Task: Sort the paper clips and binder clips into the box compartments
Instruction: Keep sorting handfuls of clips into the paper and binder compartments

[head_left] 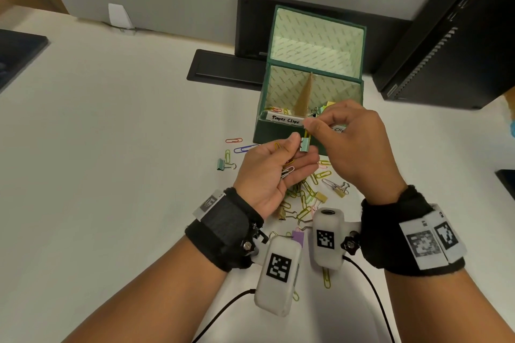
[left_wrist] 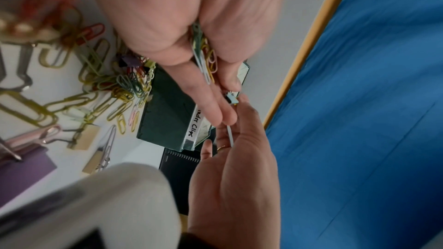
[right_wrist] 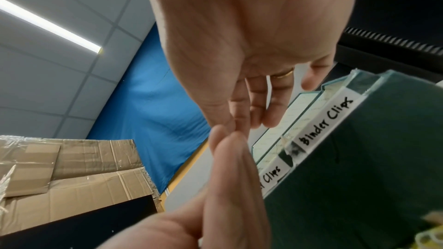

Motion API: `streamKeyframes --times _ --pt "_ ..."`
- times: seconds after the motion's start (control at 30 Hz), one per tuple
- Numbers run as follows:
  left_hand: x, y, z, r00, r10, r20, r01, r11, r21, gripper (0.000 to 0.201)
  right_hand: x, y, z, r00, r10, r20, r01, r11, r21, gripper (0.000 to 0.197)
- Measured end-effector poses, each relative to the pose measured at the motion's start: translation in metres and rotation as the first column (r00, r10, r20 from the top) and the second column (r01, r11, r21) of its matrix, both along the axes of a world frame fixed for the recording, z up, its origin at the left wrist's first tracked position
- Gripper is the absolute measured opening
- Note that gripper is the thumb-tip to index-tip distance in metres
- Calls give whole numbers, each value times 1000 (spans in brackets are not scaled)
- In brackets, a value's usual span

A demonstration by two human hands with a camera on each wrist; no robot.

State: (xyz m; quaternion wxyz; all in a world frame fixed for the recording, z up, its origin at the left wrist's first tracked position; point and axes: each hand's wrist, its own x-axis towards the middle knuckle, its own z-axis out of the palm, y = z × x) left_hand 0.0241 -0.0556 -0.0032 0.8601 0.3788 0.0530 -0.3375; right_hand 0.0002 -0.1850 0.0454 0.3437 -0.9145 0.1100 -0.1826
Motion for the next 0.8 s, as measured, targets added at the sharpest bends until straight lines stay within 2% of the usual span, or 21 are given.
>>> streamKeyframes --times 0.17,0.3,0.37,0.47,0.63,0.8 --pt "0 1 1 1000 11 -8 -11 1000 -23 18 3 3 -8 996 -58 72 58 998 12 20" --pt "-1 0 0 999 -1 -33 0 1000 -29 16 6 -7 -1 961 -203 188 178 974 142 23" --pt "0 0 0 998 -8 -59 5 999 -46 15 4 -11 7 955 -216 201 176 964 200 24" --pt "3 1 0 991 8 -133 -22 994 -105 17 -2 -8 16 979 -131 154 87 961 263 24" --pt "7 3 -2 978 32 -206 -76 975 -210 26 -7 5 15 995 72 70 -85 976 198 18" --pt "8 6 -5 970 50 -237 -110 962 -249 35 -9 13 8 970 236 -65 -227 966 124 11"
